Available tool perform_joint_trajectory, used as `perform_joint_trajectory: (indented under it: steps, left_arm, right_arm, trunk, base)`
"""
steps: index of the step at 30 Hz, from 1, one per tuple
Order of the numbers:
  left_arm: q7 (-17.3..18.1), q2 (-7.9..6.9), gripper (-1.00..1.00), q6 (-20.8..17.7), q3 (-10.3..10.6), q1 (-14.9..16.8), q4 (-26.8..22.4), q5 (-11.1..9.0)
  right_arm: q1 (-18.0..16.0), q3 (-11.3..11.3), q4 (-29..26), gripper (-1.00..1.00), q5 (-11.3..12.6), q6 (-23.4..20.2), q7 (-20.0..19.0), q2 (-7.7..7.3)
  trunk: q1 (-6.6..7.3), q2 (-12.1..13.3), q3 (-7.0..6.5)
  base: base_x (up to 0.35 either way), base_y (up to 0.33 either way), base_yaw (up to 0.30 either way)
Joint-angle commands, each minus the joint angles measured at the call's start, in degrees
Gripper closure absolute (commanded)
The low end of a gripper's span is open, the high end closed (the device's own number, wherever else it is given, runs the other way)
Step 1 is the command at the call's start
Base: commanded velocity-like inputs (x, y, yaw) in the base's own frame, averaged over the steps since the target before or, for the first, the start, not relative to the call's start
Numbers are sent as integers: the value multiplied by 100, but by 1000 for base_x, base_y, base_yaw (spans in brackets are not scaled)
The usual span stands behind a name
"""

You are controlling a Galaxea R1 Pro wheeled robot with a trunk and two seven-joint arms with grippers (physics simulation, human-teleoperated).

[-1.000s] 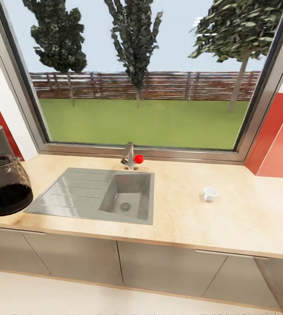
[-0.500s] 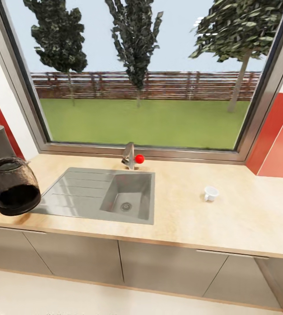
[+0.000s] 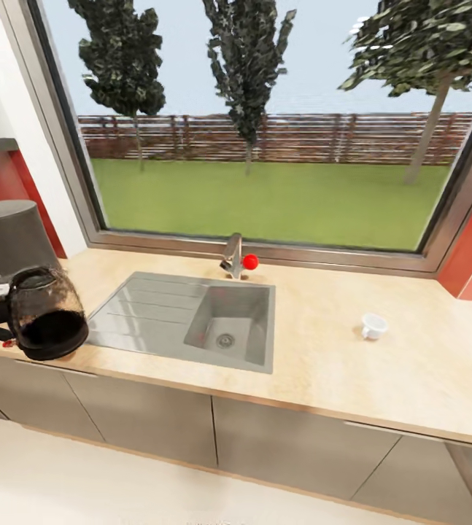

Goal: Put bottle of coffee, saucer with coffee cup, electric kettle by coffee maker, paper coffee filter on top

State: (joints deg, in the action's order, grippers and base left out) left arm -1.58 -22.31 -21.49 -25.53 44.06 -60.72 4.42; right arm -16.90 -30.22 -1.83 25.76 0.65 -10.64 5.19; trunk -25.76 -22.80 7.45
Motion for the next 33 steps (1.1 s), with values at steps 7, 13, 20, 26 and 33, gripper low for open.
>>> perform_joint_trajectory:
  steps: [7, 13, 20, 26, 33]
  left_arm:
    - [-54, 56, 100, -15, 6, 7, -12, 68]
    - [-616, 310, 100, 466, 4, 7, -3, 65]
    - [-1020, 487, 100, 810, 19, 7, -2, 45]
    - [-1029, 582, 100, 827, 13, 7, 2, 45]
    - [-1033, 594, 100, 835, 13, -31, 19, 45]
  right_arm:
    - [-6, -46, 6, -100, 60, 6, -17, 0]
    - [-6, -46, 7, -100, 59, 6, -17, 0]
    - [-6, -47, 7, -100, 60, 7, -17, 0]
    - [-6, -62, 15, -100, 30, 14, -1, -15]
    - [-6, -63, 16, -100, 34, 22, 0, -30]
  trunk:
    - [-3, -13, 58]
    - [-3, -13, 98]
    - [-3, -13, 144]
    - [-3, -13, 158]
    - [-3, -13, 158]
  base:
    - [0, 0, 190]
    - [0, 0, 190]
    - [0, 0, 190]
    - [18, 0, 67]
    - [173, 0, 0]
